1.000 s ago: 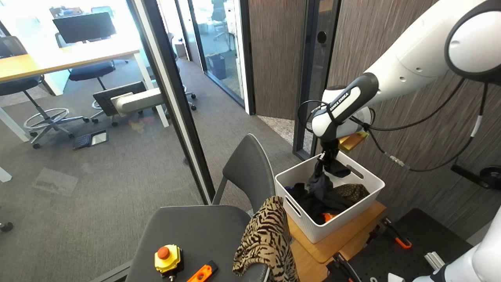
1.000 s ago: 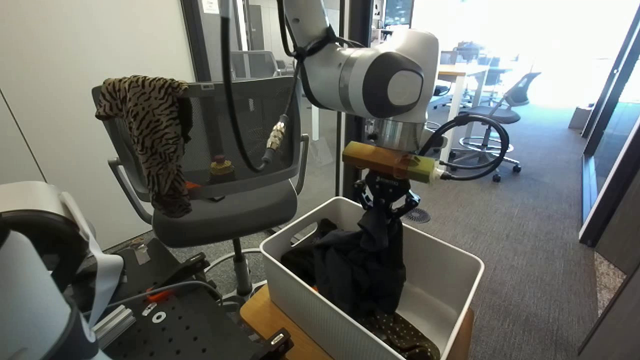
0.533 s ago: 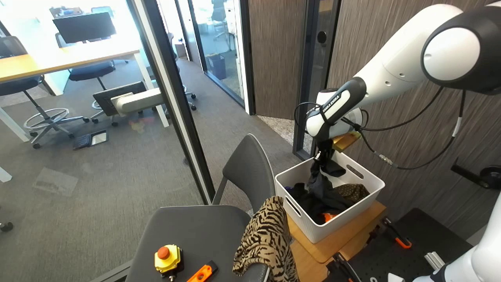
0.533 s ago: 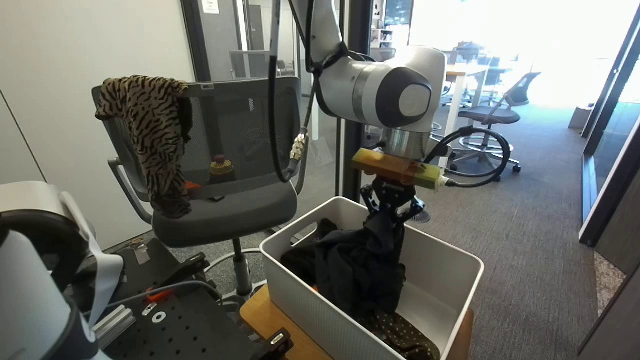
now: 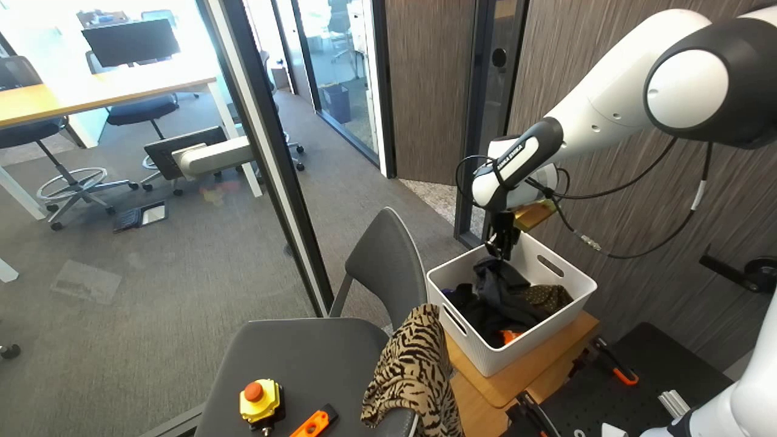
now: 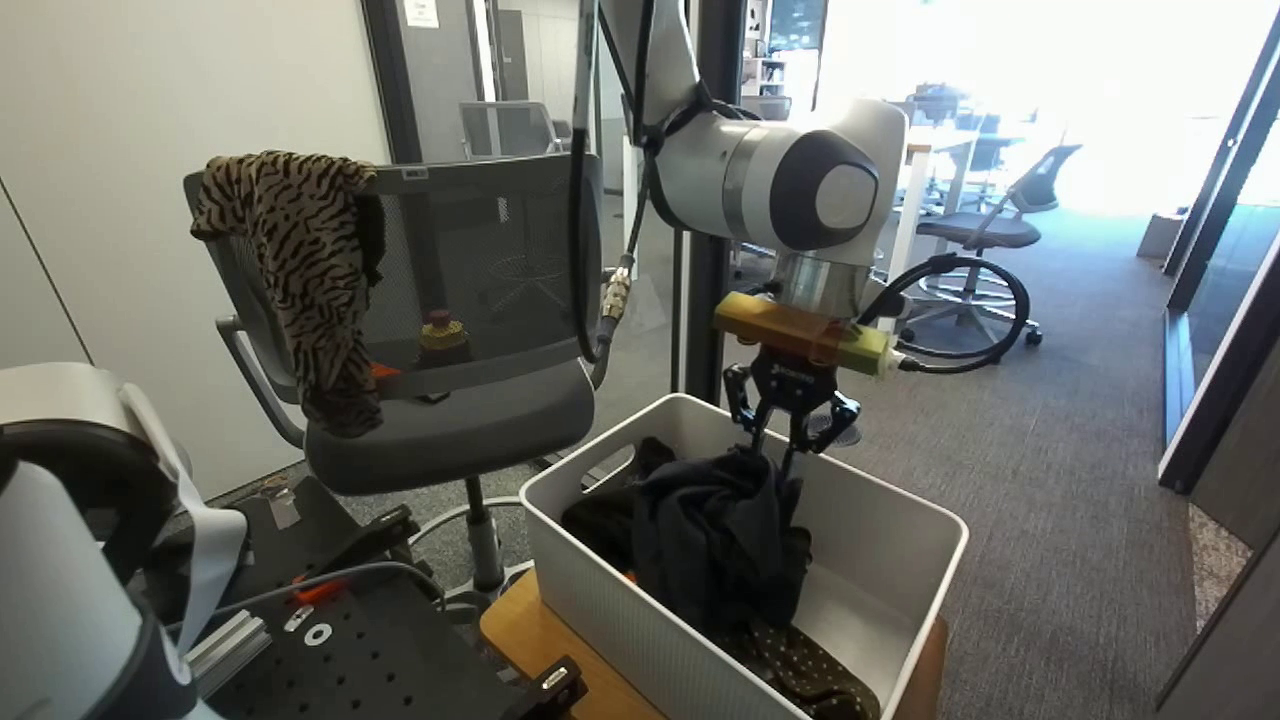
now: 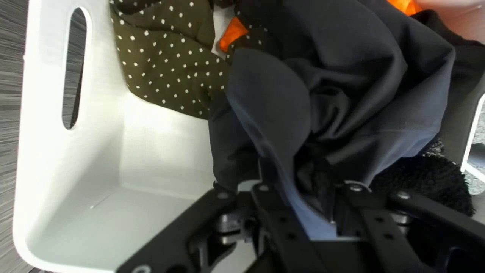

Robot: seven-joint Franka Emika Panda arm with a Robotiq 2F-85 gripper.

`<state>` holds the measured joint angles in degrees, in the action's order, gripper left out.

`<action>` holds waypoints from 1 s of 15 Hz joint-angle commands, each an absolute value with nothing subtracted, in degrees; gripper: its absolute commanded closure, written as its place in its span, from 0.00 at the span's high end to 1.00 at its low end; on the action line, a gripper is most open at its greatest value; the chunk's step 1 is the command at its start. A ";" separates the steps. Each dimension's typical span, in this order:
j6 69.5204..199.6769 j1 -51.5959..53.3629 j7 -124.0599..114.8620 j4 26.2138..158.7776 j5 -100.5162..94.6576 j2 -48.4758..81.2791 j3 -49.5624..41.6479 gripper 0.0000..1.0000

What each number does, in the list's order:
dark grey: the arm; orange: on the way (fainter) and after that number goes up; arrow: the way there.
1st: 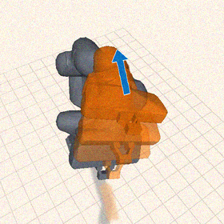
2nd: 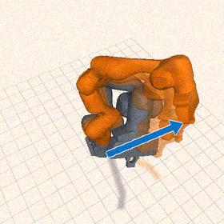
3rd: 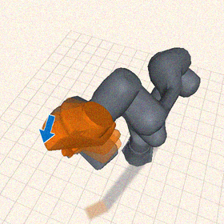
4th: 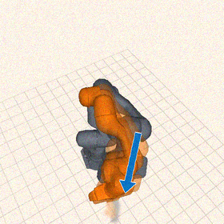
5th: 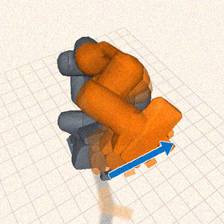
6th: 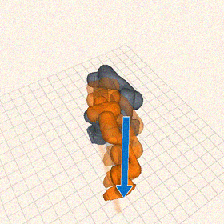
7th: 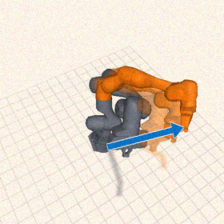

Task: Move the black cloth from the chair head rest to the box

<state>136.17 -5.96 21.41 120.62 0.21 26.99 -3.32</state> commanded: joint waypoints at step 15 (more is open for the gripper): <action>112.57 -4.10 9.89 137.39 -10.42 -11.09 -3.17 1.00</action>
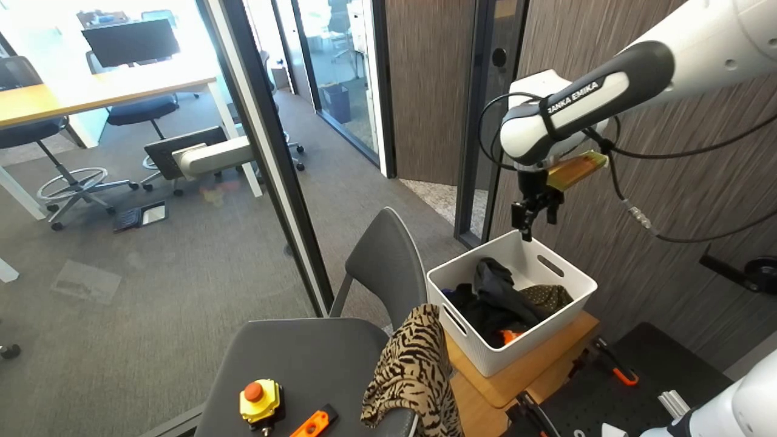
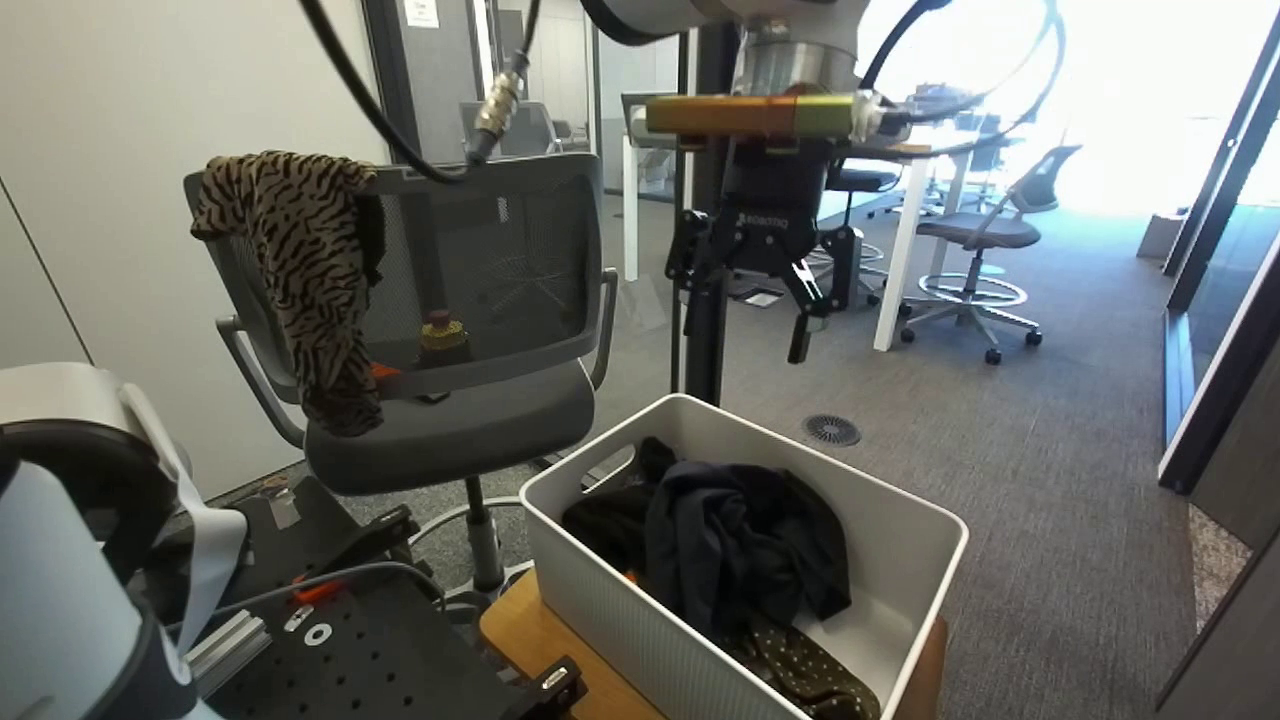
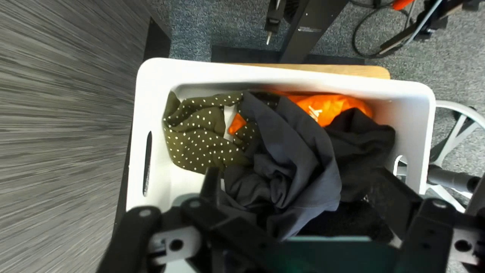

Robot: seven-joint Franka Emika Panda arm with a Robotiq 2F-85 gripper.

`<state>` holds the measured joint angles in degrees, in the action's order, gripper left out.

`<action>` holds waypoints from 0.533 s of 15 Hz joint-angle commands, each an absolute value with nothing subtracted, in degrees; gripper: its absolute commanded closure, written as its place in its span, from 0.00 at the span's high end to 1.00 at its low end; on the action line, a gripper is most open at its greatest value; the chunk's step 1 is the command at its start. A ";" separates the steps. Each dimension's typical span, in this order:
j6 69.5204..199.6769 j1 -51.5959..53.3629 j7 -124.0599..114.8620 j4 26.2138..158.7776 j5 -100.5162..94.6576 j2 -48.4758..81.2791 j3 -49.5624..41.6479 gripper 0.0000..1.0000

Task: Move the black cloth from the chair head rest to the box

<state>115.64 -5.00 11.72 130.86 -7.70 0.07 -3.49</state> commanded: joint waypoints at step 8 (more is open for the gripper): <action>115.02 -2.22 13.79 150.40 -9.29 -37.35 -3.74 1.00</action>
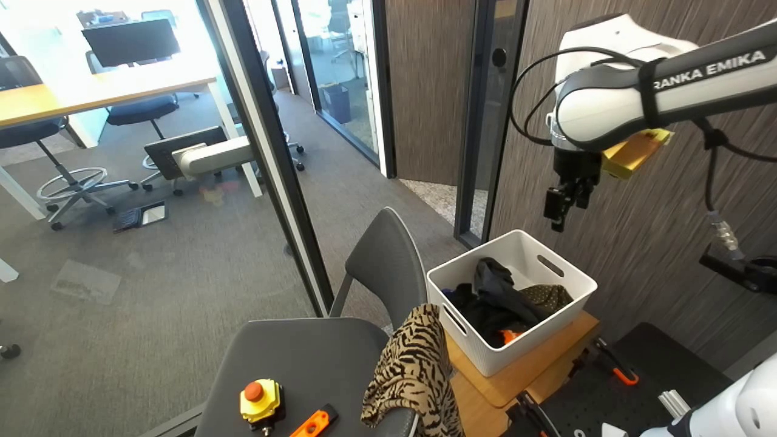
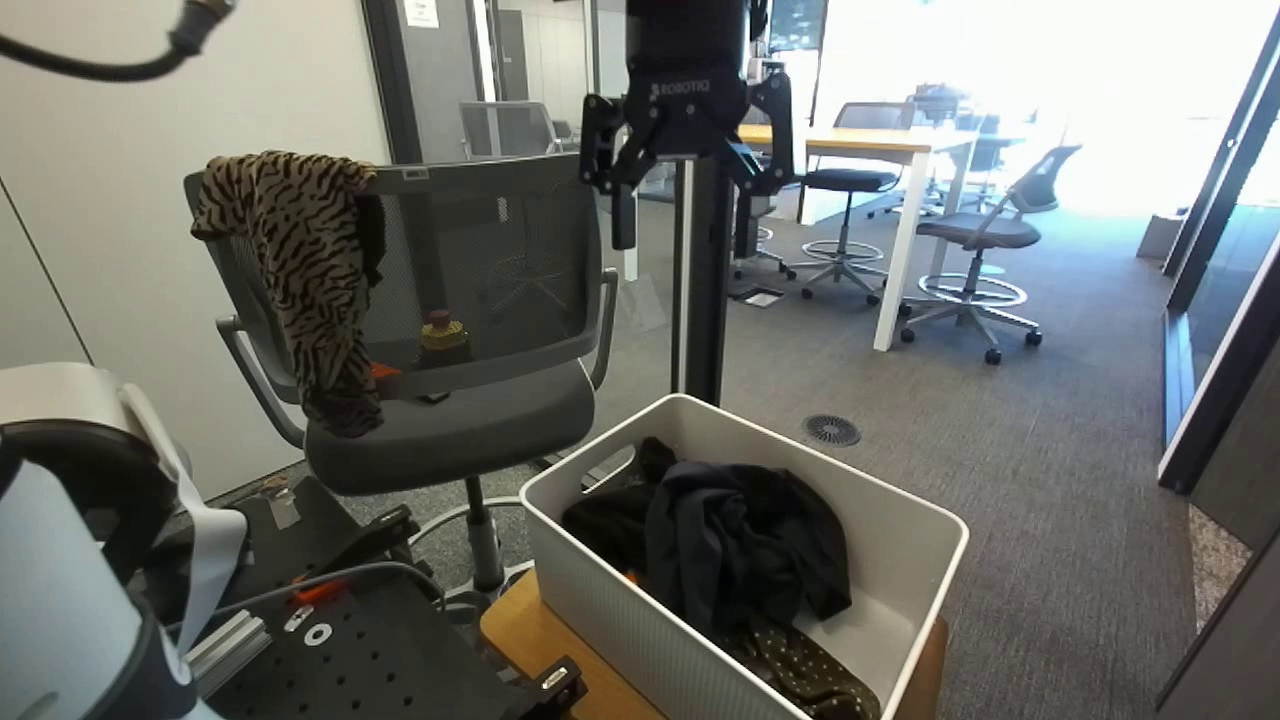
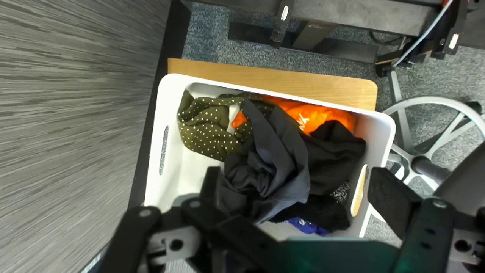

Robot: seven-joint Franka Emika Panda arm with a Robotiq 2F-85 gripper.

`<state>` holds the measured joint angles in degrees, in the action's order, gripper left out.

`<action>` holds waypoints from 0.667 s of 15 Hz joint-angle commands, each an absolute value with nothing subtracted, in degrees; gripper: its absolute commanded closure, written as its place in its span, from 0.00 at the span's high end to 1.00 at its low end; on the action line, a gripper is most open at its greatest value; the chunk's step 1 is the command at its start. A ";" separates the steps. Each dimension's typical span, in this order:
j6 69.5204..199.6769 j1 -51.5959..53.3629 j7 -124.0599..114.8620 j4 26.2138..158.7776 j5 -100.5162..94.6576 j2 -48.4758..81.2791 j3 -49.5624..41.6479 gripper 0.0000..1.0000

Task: Move the black cloth from the chair head rest to the box

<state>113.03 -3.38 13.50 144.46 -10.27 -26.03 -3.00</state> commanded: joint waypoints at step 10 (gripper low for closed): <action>89.57 -0.74 0.62 151.65 -3.44 -62.69 3.90 1.00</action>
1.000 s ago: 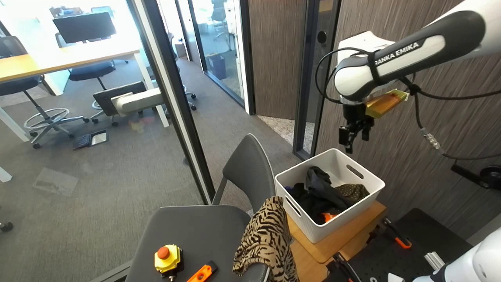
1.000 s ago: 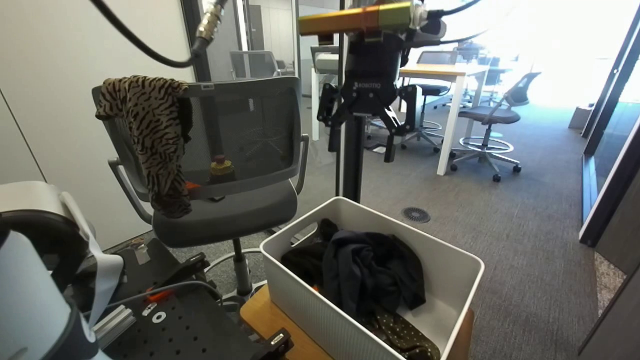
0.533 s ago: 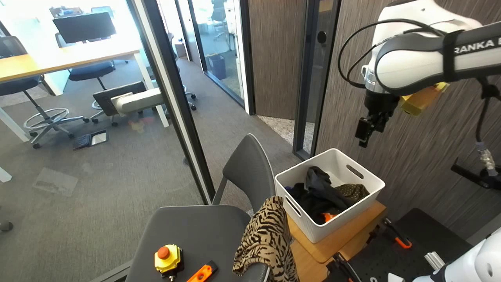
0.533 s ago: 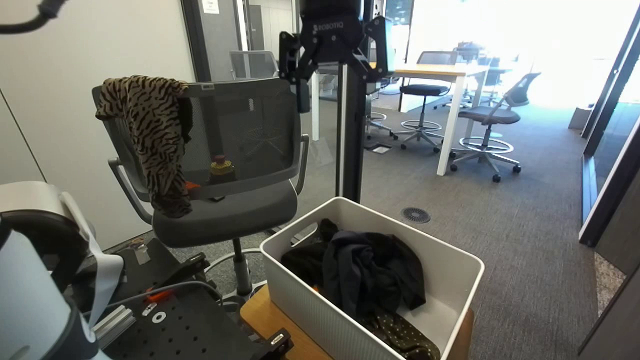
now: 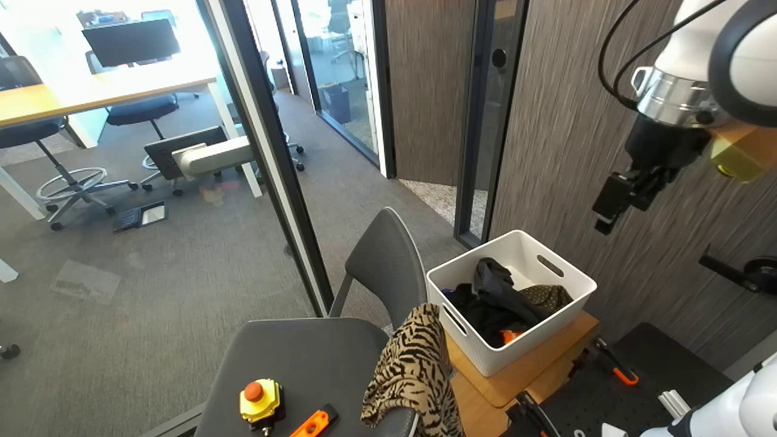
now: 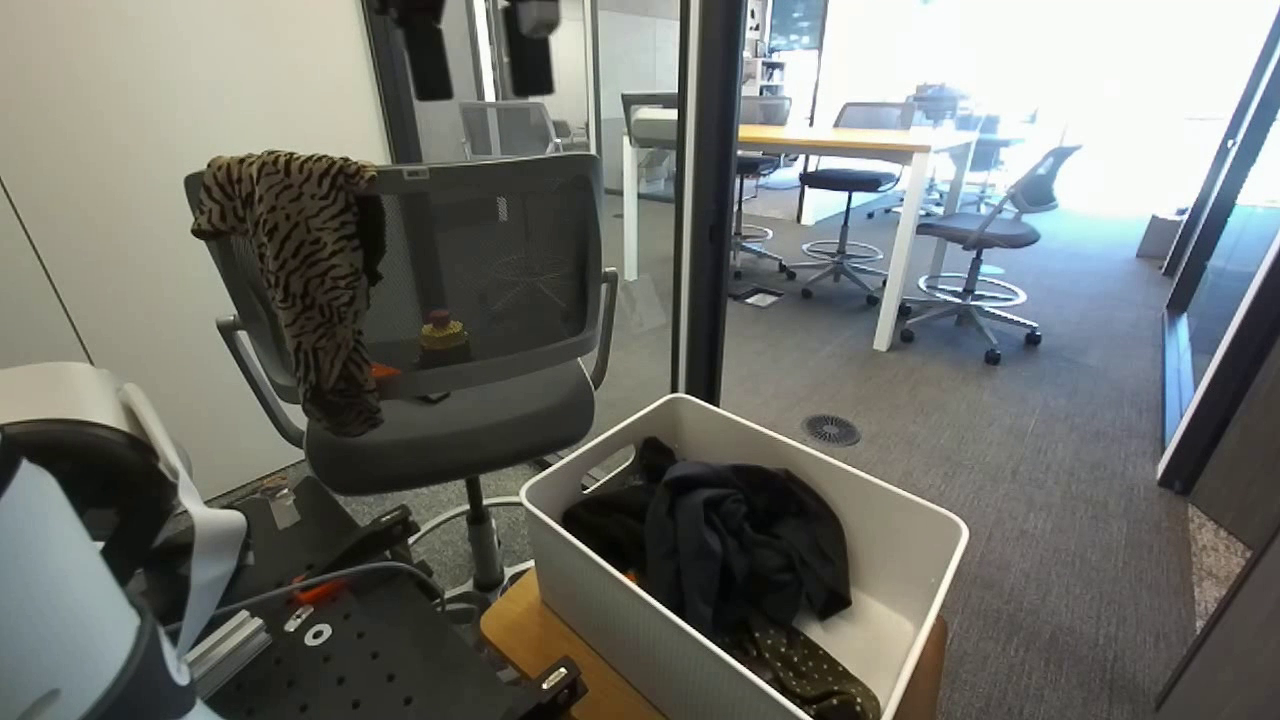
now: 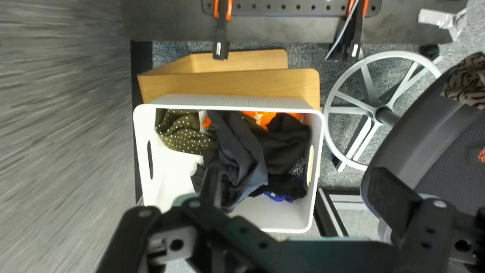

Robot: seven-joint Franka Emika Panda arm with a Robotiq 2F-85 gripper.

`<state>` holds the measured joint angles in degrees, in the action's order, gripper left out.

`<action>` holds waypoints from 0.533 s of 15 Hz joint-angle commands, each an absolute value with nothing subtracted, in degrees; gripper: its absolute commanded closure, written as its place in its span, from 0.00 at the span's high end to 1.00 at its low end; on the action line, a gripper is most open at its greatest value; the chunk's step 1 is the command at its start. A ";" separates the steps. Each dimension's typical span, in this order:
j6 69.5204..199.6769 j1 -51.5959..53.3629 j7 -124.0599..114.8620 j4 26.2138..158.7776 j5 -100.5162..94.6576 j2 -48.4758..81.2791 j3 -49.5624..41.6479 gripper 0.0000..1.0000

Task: Move the black cloth from the chair head rest to the box

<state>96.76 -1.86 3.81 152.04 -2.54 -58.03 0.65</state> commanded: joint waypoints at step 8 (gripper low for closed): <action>79.19 2.39 0.73 150.53 -3.78 -64.64 6.27 1.00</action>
<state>81.11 0.84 1.78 151.86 -2.91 -64.50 6.40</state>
